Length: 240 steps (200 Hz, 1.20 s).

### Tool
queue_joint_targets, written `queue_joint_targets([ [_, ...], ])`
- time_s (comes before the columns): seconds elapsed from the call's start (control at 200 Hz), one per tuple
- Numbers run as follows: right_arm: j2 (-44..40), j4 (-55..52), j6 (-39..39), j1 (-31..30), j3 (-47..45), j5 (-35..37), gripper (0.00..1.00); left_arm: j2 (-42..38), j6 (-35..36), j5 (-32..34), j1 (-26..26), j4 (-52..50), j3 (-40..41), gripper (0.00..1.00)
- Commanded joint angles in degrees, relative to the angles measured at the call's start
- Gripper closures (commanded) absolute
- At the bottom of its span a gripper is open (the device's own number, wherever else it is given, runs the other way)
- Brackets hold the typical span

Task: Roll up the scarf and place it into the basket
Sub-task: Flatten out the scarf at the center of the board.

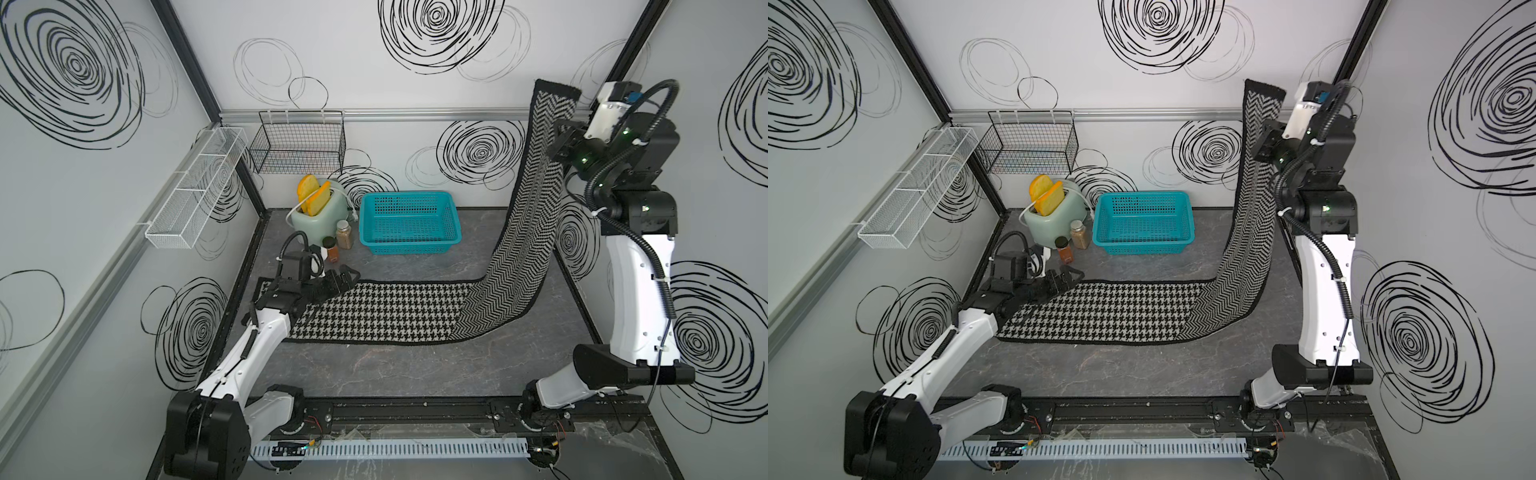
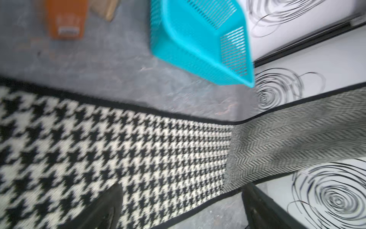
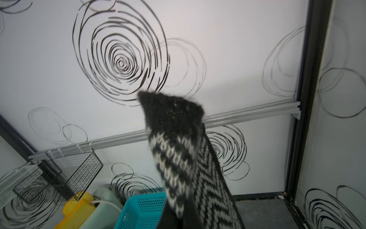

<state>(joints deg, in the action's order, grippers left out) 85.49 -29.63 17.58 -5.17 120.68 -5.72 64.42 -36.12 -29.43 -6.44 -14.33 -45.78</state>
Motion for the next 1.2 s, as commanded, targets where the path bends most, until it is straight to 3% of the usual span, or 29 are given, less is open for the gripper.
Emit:
queue_joint_targets([
  [0.0,-9.9,12.1,2.0,-4.8,-11.9,0.0,1.00,0.6,-5.6,-6.0,-0.1,9.0,-3.5,0.02],
  [0.105,-15.1,14.7,5.3,-5.2,-21.9,-2.7,1.00,1.1,-7.2,-5.2,0.0,11.1,-7.9,0.02],
  [0.21,-18.2,15.2,5.4,-5.1,-26.0,-3.6,1.00,2.9,-0.5,-2.2,1.0,0.0,-10.1,0.02],
  [0.28,-18.6,14.9,5.4,-5.1,-26.3,-4.3,1.00,3.8,3.9,-1.5,4.8,-3.8,-5.1,0.02],
  [0.375,-18.9,13.7,5.2,-5.1,-26.4,-5.7,1.00,5.1,8.4,-0.1,9.1,-1.6,4.2,0.02],
  [0.53,-22.3,12.4,5.2,-5.1,-30.5,-6.6,1.00,12.1,11.2,2.0,9.3,2.7,10.5,0.02],
  [0.685,-25.7,12.2,5.3,-5.0,-35.1,-7.3,1.00,18.9,10.9,6.7,5.3,4.6,10.0,0.02],
  [0.815,-27.1,11.3,3.7,-4.3,-35.3,-7.0,1.00,27.3,6.3,7.4,0.5,9.3,9.1,0.02],
  [1.055,-24.8,8.7,-2.0,-0.5,-25.6,-5.4,1.00,36.5,-5.7,4.6,-13.2,16.7,2.3,0.02],
  [1.195,-22.8,6.9,-3.8,-0.6,-22.9,-3.7,1.00,36.7,-2.3,6.3,-14.4,11.4,-2.8,0.02],
])
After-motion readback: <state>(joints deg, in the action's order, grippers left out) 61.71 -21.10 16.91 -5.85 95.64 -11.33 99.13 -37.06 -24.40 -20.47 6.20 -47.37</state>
